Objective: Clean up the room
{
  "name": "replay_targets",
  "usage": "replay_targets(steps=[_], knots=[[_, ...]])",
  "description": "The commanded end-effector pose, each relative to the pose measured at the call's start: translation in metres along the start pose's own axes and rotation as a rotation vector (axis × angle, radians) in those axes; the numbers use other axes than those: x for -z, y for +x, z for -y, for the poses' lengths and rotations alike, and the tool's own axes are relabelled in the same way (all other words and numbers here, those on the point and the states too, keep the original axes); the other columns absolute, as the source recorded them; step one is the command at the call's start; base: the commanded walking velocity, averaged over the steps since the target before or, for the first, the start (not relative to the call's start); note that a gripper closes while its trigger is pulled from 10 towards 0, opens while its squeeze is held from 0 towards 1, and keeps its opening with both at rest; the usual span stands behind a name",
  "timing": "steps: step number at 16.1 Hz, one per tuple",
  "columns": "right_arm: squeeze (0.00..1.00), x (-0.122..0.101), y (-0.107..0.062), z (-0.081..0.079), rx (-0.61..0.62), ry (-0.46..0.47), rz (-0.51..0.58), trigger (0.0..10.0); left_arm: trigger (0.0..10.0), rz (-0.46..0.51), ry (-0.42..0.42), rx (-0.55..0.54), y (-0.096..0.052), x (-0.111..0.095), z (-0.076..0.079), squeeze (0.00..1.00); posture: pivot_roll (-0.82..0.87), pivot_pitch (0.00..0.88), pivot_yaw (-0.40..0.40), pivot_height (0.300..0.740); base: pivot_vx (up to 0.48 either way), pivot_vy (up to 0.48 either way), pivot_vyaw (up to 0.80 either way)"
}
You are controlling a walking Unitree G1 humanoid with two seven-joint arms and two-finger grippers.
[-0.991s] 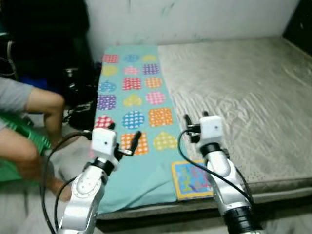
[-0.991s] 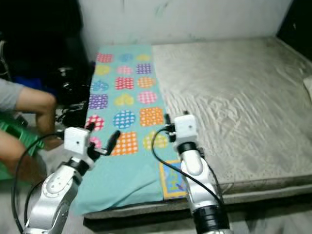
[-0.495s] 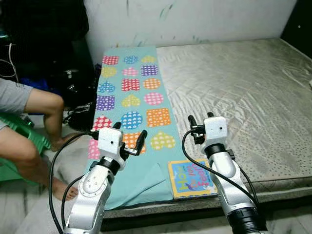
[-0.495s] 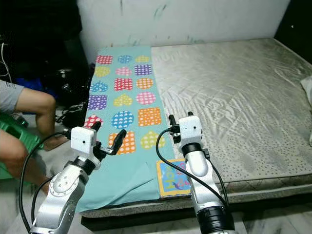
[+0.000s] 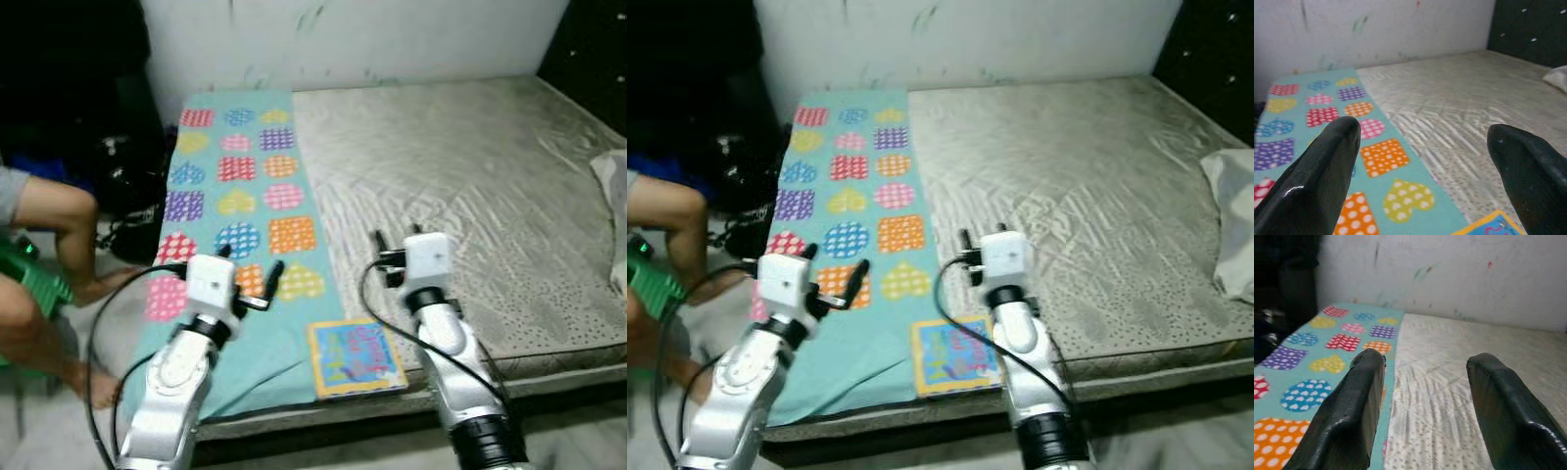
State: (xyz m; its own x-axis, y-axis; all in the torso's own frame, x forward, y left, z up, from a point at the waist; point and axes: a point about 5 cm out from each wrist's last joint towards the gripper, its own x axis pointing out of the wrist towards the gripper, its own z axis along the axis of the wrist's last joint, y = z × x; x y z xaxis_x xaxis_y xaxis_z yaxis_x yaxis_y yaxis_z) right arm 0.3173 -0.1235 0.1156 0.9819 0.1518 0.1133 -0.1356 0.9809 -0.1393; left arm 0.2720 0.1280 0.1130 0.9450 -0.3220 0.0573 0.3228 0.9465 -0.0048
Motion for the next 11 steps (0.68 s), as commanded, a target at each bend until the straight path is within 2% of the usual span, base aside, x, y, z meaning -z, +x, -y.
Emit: replay_targets(steps=[1,11], knots=[[0.0,-0.0004,-0.0001,0.007,0.021,-0.006,0.001,10.0,10.0,-0.005,-0.003,0.021,0.0011,0.0012,0.0056,0.0,-0.05,0.08,0.022,0.74,0.0,-0.375,0.0],[0.0,0.0005,-0.0002,0.0075,0.019,-0.01,-0.001,10.0,10.0,-0.003,-0.003,0.017,0.002,0.001,0.0057,0.0,-0.05,0.078,0.021,0.74,0.0,-0.374,0.0]])
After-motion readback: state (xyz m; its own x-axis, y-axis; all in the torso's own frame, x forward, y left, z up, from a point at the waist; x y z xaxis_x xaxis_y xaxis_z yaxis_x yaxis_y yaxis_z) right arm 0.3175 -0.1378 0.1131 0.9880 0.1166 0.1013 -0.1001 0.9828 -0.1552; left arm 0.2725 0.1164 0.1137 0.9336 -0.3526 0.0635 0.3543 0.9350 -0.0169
